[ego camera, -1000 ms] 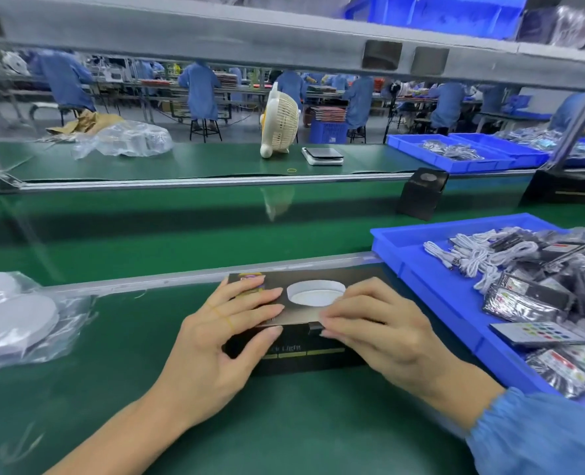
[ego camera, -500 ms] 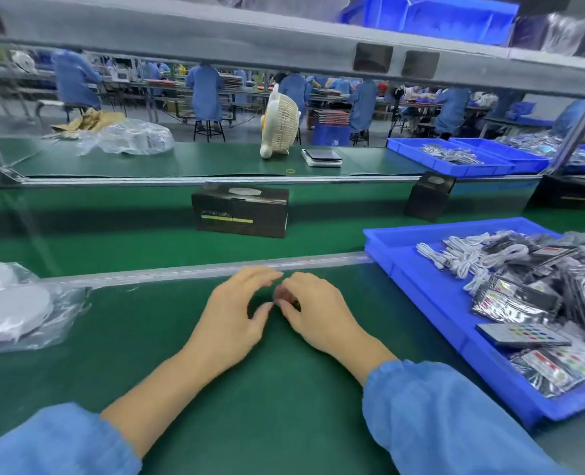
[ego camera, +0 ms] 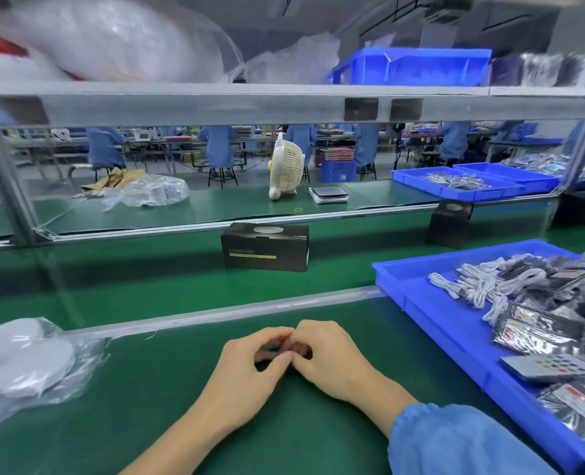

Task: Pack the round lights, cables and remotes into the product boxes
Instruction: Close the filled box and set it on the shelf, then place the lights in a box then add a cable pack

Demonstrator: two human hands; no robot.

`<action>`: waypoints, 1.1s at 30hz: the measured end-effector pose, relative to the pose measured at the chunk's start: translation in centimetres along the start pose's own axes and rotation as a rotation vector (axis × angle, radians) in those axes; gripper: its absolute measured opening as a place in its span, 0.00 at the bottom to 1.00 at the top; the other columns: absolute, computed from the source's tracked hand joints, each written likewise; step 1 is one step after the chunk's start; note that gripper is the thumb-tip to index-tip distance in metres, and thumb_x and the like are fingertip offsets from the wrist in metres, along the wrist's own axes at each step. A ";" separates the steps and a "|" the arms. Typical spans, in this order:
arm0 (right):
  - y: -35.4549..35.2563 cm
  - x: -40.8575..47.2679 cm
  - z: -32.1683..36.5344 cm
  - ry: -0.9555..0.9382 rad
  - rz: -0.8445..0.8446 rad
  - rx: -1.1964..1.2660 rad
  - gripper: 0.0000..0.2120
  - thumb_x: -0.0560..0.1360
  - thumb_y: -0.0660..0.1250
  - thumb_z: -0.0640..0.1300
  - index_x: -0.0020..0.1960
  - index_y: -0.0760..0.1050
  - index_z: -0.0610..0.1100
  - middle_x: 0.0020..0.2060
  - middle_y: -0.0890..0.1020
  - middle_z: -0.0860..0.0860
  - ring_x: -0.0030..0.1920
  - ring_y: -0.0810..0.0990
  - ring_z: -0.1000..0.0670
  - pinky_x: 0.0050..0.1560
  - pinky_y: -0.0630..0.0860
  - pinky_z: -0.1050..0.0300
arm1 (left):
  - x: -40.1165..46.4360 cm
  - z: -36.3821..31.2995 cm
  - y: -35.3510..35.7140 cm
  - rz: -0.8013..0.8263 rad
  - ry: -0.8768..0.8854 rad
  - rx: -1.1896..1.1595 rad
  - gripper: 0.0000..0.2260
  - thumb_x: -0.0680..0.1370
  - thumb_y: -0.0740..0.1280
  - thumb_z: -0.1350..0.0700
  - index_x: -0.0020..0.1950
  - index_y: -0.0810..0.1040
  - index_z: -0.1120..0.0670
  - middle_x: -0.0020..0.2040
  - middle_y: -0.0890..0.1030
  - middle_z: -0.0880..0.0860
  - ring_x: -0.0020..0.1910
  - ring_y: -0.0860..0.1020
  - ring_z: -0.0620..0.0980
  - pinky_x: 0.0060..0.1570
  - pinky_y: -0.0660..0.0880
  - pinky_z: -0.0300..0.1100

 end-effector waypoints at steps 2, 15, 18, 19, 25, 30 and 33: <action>0.2 0.0 -0.1 0.002 0.006 0.009 0.06 0.74 0.67 0.44 0.47 0.82 0.50 0.42 0.79 0.55 0.44 0.78 0.53 0.50 0.76 0.52 | 0.0 0.1 0.1 0.000 -0.002 -0.002 0.17 0.77 0.69 0.64 0.57 0.82 0.43 0.51 0.83 0.37 0.54 0.81 0.37 0.56 0.75 0.30; 1.7 -0.9 4.6 0.181 0.031 0.856 0.13 0.81 0.54 0.37 0.43 0.75 0.42 0.29 0.75 0.46 0.28 0.74 0.49 0.32 0.72 0.57 | 1.6 0.3 1.7 -0.021 -0.230 -0.534 0.38 0.70 0.67 0.29 0.71 0.47 0.34 0.56 0.77 0.43 0.39 0.71 0.40 0.45 0.71 0.33; 1.0 -0.8 4.2 0.151 0.004 0.866 0.13 0.79 0.56 0.32 0.47 0.79 0.39 0.32 0.77 0.44 0.31 0.74 0.47 0.32 0.73 0.58 | -0.1 1.1 1.6 -0.066 -0.176 -0.463 0.28 0.70 0.62 0.31 0.67 0.53 0.20 0.41 0.77 0.25 0.36 0.75 0.32 0.39 0.74 0.28; 1.2 -0.8 4.4 0.149 0.003 0.863 0.15 0.78 0.57 0.32 0.46 0.81 0.42 0.32 0.79 0.46 0.31 0.74 0.48 0.32 0.74 0.58 | -0.5 1.4 1.4 -0.112 -0.185 -0.455 0.30 0.68 0.63 0.30 0.66 0.53 0.18 0.37 0.76 0.23 0.36 0.76 0.31 0.36 0.74 0.29; 1.9 -0.8 4.2 0.147 -0.083 0.750 0.17 0.73 0.59 0.34 0.41 0.84 0.48 0.33 0.83 0.44 0.28 0.80 0.49 0.32 0.77 0.56 | 0.0 2.9 1.3 -0.140 -0.275 -0.547 0.37 0.70 0.69 0.32 0.70 0.47 0.24 0.43 0.76 0.23 0.34 0.77 0.44 0.28 0.72 0.35; 1.5 -0.1 3.7 0.208 -0.095 0.798 0.11 0.69 0.60 0.34 0.34 0.77 0.45 0.24 0.77 0.51 0.23 0.75 0.52 0.26 0.73 0.60 | 0.4 1.9 1.4 0.135 -0.285 -0.542 0.33 0.67 0.72 0.37 0.70 0.72 0.45 0.44 0.82 0.51 0.37 0.78 0.46 0.38 0.74 0.34; 1.6 -0.1 3.4 0.278 0.117 1.222 0.11 0.76 0.60 0.37 0.39 0.79 0.44 0.20 0.68 0.52 0.21 0.66 0.54 0.24 0.65 0.63 | 0.4 2.1 -0.3 0.377 -0.314 -0.891 0.25 0.76 0.70 0.46 0.69 0.75 0.56 0.56 0.80 0.61 0.55 0.79 0.59 0.60 0.75 0.52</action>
Point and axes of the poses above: each hand's wrist, its own x-axis towards the middle knuckle, its own y-axis out of the palm, z = x × y, the point moved 6 cm from there along x, towards the middle knuckle
